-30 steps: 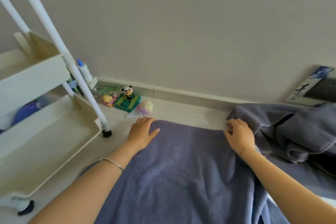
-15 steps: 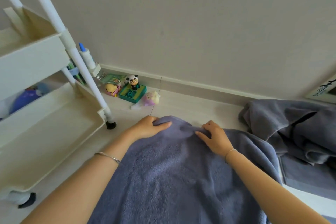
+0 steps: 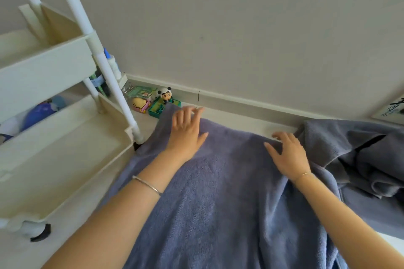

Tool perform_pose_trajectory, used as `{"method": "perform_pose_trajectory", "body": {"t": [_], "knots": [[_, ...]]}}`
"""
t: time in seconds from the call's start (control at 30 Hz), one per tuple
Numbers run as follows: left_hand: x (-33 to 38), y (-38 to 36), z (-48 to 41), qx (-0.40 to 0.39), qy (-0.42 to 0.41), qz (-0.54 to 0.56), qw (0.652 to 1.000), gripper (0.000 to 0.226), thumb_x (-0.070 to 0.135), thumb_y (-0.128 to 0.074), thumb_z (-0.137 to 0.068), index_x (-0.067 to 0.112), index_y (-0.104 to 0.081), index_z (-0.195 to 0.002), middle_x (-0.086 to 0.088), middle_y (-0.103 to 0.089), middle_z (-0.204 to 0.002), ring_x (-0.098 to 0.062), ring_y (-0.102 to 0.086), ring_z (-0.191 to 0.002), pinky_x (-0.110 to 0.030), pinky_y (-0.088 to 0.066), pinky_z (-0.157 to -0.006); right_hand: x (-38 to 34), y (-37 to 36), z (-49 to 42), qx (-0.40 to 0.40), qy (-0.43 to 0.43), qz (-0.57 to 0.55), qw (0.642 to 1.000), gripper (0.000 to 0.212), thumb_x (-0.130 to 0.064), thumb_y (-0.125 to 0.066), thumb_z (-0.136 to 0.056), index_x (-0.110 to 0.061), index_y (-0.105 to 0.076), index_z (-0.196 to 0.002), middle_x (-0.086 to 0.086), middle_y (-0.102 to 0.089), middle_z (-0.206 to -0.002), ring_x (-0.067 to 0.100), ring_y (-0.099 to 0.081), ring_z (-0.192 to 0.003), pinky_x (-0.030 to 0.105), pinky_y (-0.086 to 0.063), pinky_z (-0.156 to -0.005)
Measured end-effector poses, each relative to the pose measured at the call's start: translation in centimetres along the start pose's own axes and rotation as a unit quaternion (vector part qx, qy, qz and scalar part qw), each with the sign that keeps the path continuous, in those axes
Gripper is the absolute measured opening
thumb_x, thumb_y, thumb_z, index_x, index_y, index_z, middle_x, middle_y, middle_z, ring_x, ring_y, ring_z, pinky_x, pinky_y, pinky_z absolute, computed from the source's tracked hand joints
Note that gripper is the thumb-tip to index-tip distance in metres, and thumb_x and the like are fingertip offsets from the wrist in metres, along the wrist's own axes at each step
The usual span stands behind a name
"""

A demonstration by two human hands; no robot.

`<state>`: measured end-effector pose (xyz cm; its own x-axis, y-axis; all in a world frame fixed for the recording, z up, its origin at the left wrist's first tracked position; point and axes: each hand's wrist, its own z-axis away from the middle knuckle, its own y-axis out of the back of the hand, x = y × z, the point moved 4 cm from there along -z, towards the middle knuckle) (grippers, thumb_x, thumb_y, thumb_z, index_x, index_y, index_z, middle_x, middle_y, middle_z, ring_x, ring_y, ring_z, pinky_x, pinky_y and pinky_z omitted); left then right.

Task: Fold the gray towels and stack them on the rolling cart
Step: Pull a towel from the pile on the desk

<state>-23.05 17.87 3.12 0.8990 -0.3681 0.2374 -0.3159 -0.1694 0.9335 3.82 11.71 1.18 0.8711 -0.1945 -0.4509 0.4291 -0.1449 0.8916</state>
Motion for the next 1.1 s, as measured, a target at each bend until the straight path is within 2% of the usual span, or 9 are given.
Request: {"method": "perform_pose_trajectory", "body": {"t": [0.1,0.17,0.33,0.43,0.57,0.63,0.77,0.9,1.1], "knots": [[0.6,-4.0,4.0,-0.126,0.028,-0.022,0.991,0.074,0.048,-0.038,-0.096,0.018,0.000,-0.152,-0.013,-0.001,-0.159,-0.033,0.004,-0.146,-0.049,0.008,-0.115,-1.8,-2.4,2.3,0.054,0.052,0.010,0.997,0.045,-0.028,-0.062,-0.088,-0.008,-0.052,-0.127,0.014,-0.050,-0.132,0.037,-0.047,-0.120,0.045,-0.036,-0.101],[0.4,-6.3,7.2,-0.180,0.067,-0.035,0.981,0.074,0.061,-0.018,-0.092,0.024,0.011,-0.149,-0.008,0.008,-0.159,-0.031,0.012,-0.145,-0.050,0.013,-0.113,-3.3,-4.5,4.5,0.038,0.094,0.001,0.995,0.049,-0.035,-0.055,-0.089,-0.014,-0.050,-0.133,0.010,-0.044,-0.142,0.033,-0.039,-0.130,0.043,-0.028,-0.109],[0.4,-7.4,10.6,-0.156,0.113,-0.045,0.980,0.068,0.060,-0.025,-0.089,0.024,-0.037,-0.145,-0.010,-0.036,-0.150,-0.037,-0.031,-0.138,-0.059,-0.009,-0.108,-3.7,-9.0,9.4,-0.061,0.119,0.070,0.988,0.065,-0.064,-0.012,-0.091,-0.034,-0.027,-0.147,-0.011,-0.011,-0.155,0.017,-0.009,-0.145,0.037,0.000,-0.118],[0.6,-6.9,11.7,-0.147,0.123,-0.045,0.981,0.068,0.060,-0.025,-0.089,0.023,-0.037,-0.145,-0.010,-0.036,-0.150,-0.038,-0.031,-0.138,-0.060,-0.009,-0.108,-2.9,-9.1,10.6,-0.088,0.112,0.080,0.987,0.073,-0.071,0.009,-0.082,-0.041,-0.008,-0.147,-0.017,0.005,-0.153,0.010,0.008,-0.143,0.033,0.012,-0.114],[1.0,-7.0,13.7,-0.159,0.141,-0.044,0.976,0.069,0.061,-0.010,-0.094,0.023,-0.035,-0.145,-0.010,-0.036,-0.150,-0.038,-0.030,-0.138,-0.061,-0.010,-0.108,-3.0,-8.7,11.5,-0.124,0.112,0.090,0.982,0.066,-0.070,0.011,-0.081,-0.047,0.008,-0.143,-0.018,0.015,-0.153,0.008,0.019,-0.141,0.031,0.020,-0.111],[0.7,-6.8,13.8,-0.165,0.153,-0.045,0.973,0.078,0.065,0.006,-0.090,0.023,-0.026,-0.148,-0.010,-0.030,-0.153,-0.038,-0.024,-0.141,-0.063,-0.010,-0.109,-3.2,-8.5,11.3,-0.149,0.125,0.075,0.978,0.067,-0.068,0.003,-0.085,-0.044,0.002,-0.147,-0.016,0.010,-0.156,0.010,0.015,-0.144,0.034,0.017,-0.114],[2.3,-6.0,12.8,-0.181,0.140,-0.036,0.973,0.102,0.067,0.042,-0.061,0.027,0.010,-0.149,-0.005,0.005,-0.160,-0.032,0.009,-0.146,-0.056,0.007,-0.113,-3.1,-4.9,11.4,-0.102,0.141,-0.054,0.983,0.048,-0.045,-0.037,-0.097,-0.031,-0.035,-0.143,-0.011,-0.021,-0.155,0.011,-0.023,-0.141,0.033,-0.019,-0.117],[10.1,-4.6,11.9,-0.178,0.065,0.044,0.981,0.081,0.064,0.023,-0.076,0.028,0.016,-0.148,-0.001,0.015,-0.159,-0.025,0.016,-0.145,-0.050,0.009,-0.116,0.2,0.8,13.3,0.036,0.108,-0.112,0.987,0.038,-0.028,-0.051,-0.095,-0.024,-0.051,-0.133,-0.005,-0.040,-0.146,0.011,-0.037,-0.133,0.028,-0.029,-0.112],[22.1,-6.4,13.5,-0.196,-0.040,0.154,0.968,0.093,0.067,0.027,-0.069,0.028,0.006,-0.151,0.001,0.006,-0.160,-0.021,0.011,-0.146,-0.044,0.009,-0.117,9.6,5.1,17.8,0.139,-0.048,-0.166,0.975,0.037,-0.034,-0.051,-0.093,-0.018,-0.051,-0.126,-0.004,-0.049,-0.132,0.012,-0.046,-0.124,0.025,-0.036,-0.103]]}}
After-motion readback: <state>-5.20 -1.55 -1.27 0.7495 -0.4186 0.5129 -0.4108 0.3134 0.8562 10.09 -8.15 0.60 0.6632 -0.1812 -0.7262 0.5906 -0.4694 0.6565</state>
